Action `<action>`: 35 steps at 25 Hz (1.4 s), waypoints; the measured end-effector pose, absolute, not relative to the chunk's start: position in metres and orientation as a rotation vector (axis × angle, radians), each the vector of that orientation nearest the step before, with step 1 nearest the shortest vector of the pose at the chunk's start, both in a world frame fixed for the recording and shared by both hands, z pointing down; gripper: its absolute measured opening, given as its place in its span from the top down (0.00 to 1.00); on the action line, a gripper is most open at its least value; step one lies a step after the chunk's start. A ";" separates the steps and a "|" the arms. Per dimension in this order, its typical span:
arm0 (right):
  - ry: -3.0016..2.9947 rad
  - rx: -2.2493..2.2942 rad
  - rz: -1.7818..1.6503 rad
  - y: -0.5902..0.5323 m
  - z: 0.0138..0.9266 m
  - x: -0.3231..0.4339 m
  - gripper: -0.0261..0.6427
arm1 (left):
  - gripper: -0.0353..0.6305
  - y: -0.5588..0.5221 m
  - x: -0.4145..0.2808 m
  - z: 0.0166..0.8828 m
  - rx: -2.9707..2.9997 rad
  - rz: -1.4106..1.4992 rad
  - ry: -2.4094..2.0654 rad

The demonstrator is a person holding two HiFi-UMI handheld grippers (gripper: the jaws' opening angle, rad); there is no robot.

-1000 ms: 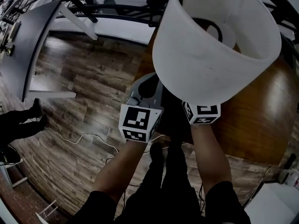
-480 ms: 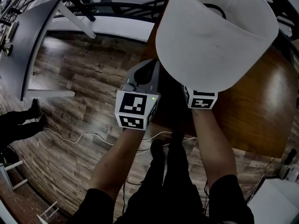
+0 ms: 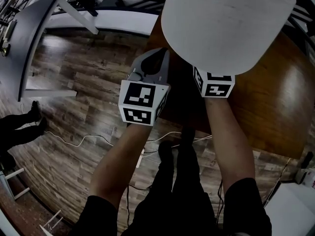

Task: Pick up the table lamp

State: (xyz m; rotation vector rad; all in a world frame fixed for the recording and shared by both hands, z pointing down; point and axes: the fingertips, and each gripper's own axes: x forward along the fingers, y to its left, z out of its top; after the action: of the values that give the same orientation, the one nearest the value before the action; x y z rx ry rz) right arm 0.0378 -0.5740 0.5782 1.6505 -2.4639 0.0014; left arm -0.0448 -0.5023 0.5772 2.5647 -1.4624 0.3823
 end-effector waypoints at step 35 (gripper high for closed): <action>-2.440 1.604 0.047 -0.547 0.537 0.054 0.83 | 0.94 -0.483 -0.056 0.527 2.582 0.412 -1.472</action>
State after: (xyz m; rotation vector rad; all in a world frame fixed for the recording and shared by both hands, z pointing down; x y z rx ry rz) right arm 0.0542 -0.5467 0.5370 1.6036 -2.4401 0.0470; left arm -0.0561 -0.4831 0.5270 2.5815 -1.4718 0.4115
